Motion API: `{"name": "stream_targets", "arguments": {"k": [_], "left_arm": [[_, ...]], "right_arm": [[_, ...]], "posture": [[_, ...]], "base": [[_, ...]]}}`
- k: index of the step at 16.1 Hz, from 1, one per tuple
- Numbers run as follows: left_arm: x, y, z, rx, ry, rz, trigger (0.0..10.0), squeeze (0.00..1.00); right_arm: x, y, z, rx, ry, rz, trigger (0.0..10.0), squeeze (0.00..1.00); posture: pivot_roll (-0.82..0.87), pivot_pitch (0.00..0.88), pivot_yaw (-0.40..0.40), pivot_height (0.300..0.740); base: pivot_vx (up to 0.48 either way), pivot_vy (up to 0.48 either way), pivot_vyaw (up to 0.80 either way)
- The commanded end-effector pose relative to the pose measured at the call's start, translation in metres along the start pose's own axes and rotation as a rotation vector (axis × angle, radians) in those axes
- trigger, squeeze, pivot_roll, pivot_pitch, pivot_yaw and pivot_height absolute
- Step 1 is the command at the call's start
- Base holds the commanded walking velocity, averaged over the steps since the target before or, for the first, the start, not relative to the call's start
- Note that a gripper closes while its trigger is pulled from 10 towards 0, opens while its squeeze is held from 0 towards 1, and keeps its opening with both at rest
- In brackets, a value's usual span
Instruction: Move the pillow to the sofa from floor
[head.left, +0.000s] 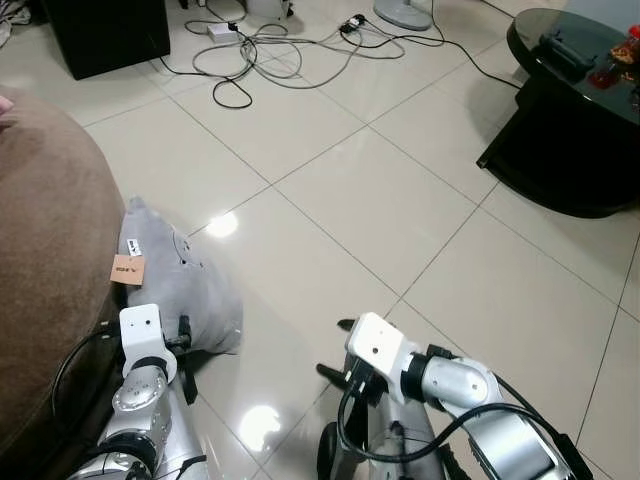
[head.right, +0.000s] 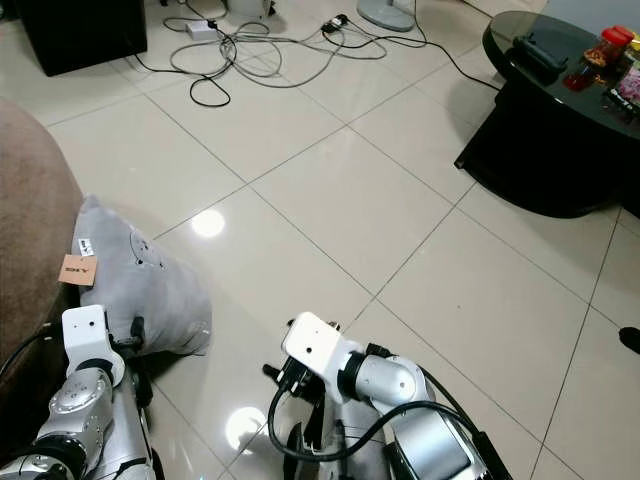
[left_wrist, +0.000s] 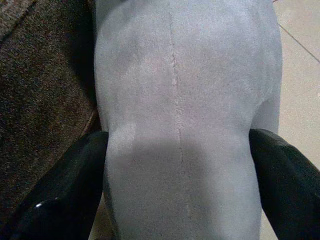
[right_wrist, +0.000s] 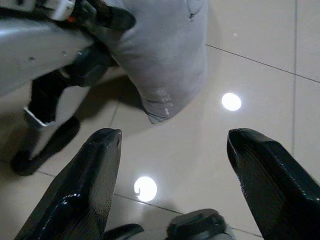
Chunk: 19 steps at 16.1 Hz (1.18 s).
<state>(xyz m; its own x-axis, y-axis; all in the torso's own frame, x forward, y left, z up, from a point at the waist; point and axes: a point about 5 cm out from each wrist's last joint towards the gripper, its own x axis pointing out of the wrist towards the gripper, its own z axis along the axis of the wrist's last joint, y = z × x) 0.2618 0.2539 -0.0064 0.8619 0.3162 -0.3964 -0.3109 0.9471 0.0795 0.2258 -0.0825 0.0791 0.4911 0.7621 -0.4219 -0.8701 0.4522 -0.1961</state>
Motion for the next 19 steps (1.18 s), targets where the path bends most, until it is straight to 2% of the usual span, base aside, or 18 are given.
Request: {"name": "stream_targets", "arguments": {"k": [1,2,3,4,6,7,19], "left_arm": [[-0.006,-0.010,-0.015,-0.034,0.051,-0.030,0.0,1.00],[-0.006,-0.011,-0.015,-0.041,0.050,-0.035,0.0,1.00],[-0.006,-0.012,-0.014,-0.045,0.048,-0.045,0.0,0.62],[-0.006,-0.013,-0.014,-0.041,0.047,-0.047,0.0,0.48],[-0.006,-0.015,-0.014,-0.051,0.049,-0.058,0.0,0.02],[-0.006,-0.016,-0.014,-0.060,0.046,-0.064,0.0,0.00],[-0.006,-0.028,-0.013,-0.103,0.044,-0.102,0.0,0.00]], "right_arm": [[-0.005,-0.001,-0.004,0.009,0.019,0.006,10.0,0.00],[-0.005,-0.001,-0.004,0.008,0.019,0.002,10.0,0.00],[-0.004,-0.005,-0.002,0.004,0.015,-0.019,10.0,0.00],[-0.004,-0.006,-0.002,0.006,0.013,-0.025,10.0,0.00],[-0.002,-0.008,0.000,0.006,0.010,-0.031,10.0,0.00],[-0.002,-0.008,0.000,0.004,0.010,-0.033,10.0,0.00],[0.009,-0.022,-0.001,-0.011,0.017,-0.062,10.0,0.00]], "posture": [[-0.17,0.216,-0.229,0.520],[-0.17,0.216,-0.229,0.520],[-0.17,0.211,-0.220,0.520],[-0.17,0.208,-0.217,0.520],[-0.17,0.196,-0.208,0.520],[-0.17,0.188,-0.204,0.520],[-0.16,0.140,-0.184,0.520]], "base": [[0.000,0.000,0.00],[0.000,0.000,0.00],[0.000,0.000,0.00],[0.000,0.000,0.00],[0.000,0.000,0.00],[0.000,0.000,0.00],[0.000,0.000,0.00]]}}
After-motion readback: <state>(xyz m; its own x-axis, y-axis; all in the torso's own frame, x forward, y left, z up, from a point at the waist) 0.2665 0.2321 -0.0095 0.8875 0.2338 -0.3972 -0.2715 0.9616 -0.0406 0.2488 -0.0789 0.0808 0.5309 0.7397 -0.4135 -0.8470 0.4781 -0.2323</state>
